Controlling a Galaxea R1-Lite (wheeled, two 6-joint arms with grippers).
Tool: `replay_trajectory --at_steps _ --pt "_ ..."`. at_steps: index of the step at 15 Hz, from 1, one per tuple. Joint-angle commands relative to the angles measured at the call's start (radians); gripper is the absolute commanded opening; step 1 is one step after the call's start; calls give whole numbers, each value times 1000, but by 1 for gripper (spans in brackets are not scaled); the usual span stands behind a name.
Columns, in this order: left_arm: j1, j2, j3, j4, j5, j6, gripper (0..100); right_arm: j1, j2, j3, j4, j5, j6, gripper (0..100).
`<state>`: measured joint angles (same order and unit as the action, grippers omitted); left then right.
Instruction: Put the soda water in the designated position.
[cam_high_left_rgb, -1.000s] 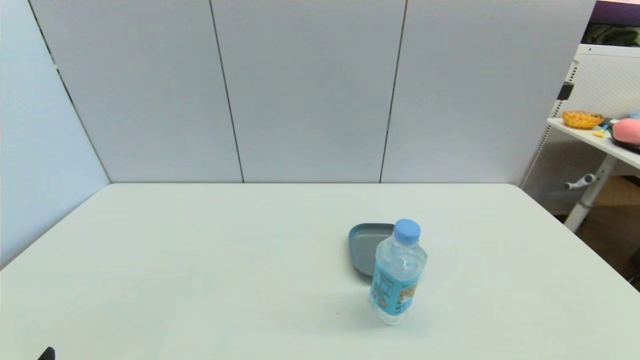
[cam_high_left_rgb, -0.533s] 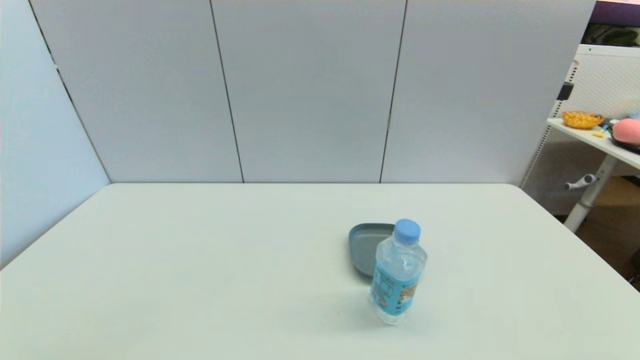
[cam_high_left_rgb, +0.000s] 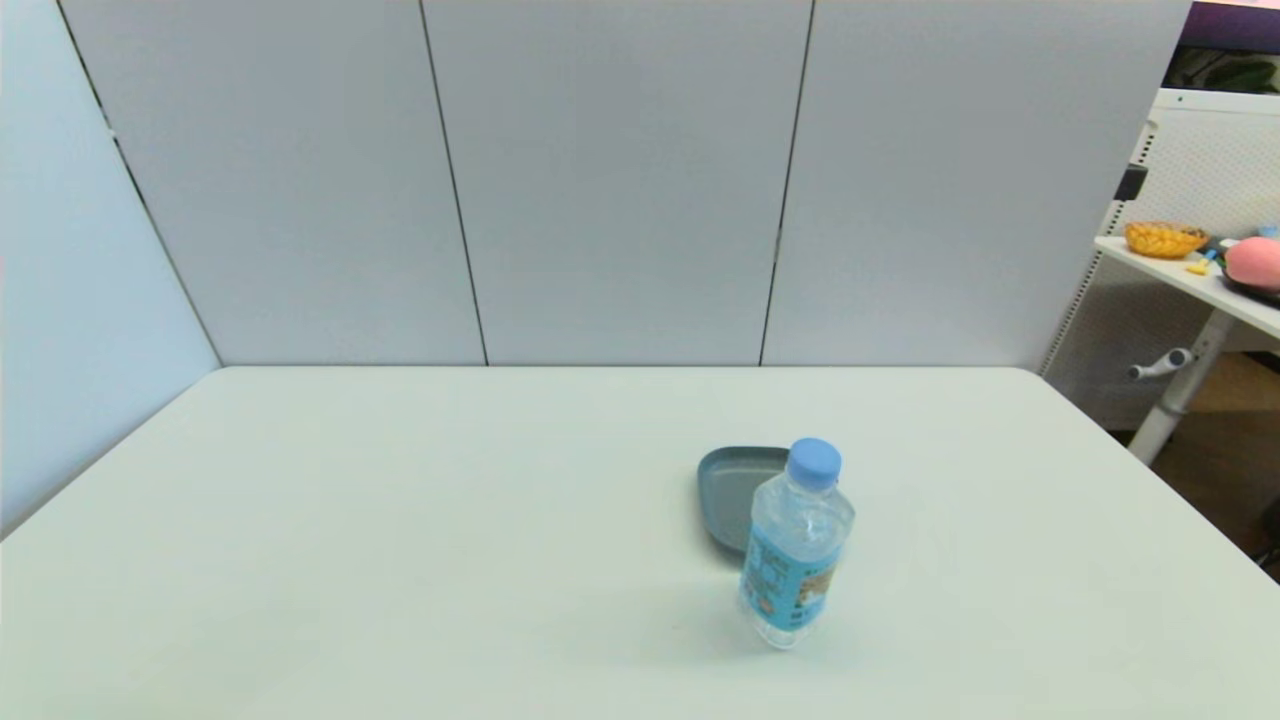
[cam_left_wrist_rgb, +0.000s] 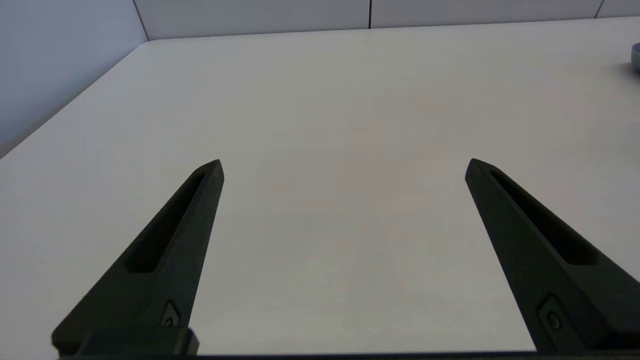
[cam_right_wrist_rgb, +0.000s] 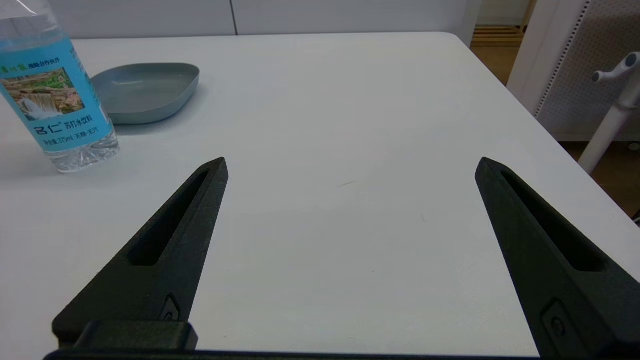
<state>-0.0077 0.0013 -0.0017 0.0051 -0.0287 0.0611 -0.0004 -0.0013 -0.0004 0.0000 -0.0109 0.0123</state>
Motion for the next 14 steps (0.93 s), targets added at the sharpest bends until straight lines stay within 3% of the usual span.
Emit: replay_trajectory --at_steps 1,14 --pt "0 0 0 -1 0 0 100 0 1 -1 0 0 0 100" --pt "0 0 0 1 0 0 100 0 -2 0 0 0 -11 100"
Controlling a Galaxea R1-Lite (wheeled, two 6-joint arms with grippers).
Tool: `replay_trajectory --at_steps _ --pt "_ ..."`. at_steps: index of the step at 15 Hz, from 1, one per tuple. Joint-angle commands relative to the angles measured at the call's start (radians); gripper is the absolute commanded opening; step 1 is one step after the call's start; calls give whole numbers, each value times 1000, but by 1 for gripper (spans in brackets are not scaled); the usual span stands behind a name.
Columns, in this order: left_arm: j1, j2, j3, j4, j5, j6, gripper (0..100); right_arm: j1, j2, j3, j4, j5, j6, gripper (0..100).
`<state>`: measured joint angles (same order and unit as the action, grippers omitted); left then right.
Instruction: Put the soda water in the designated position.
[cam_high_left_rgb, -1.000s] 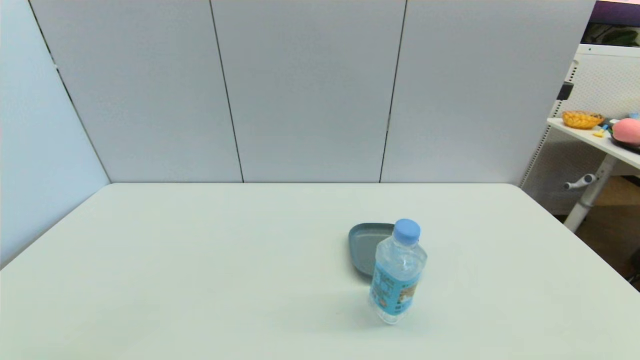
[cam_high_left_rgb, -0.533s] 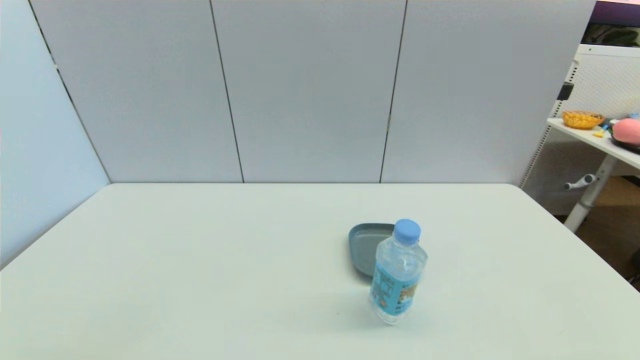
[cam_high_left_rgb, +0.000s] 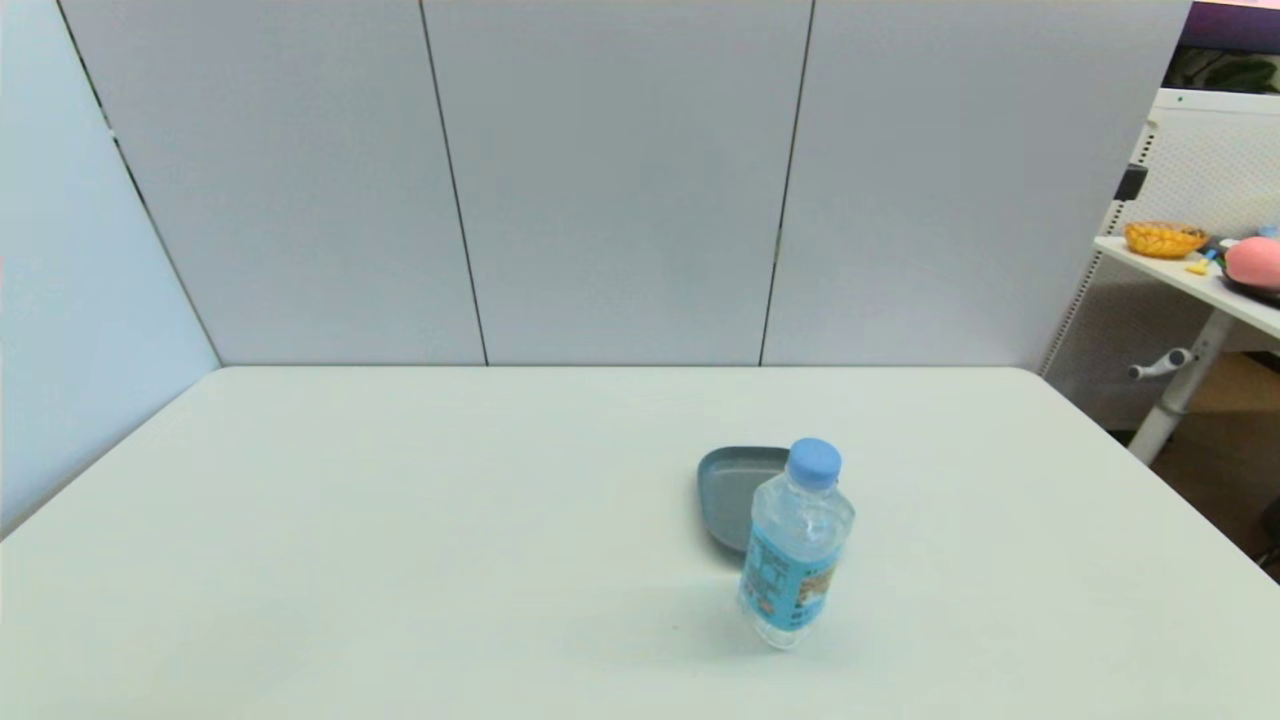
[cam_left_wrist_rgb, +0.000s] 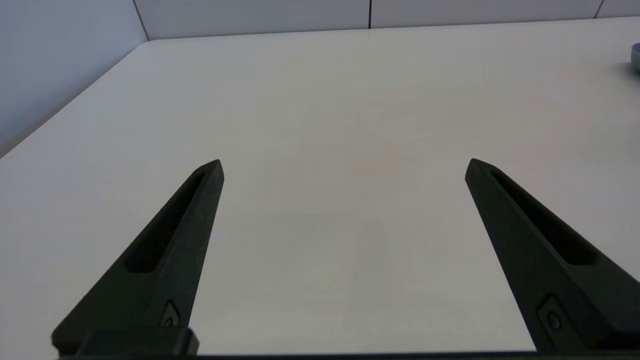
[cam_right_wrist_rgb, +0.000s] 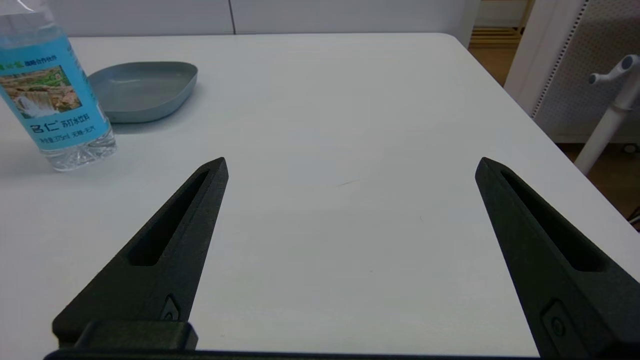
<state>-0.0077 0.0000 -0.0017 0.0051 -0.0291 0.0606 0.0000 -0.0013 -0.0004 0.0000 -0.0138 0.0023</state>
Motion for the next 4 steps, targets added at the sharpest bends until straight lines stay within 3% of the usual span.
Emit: replay_trajectory --at_steps 1,4 --pt "0 2 0 -1 0 1 100 -2 1 -1 0 0 15 100" --pt "0 2 0 -1 0 1 100 0 1 0 0 0 18 100"
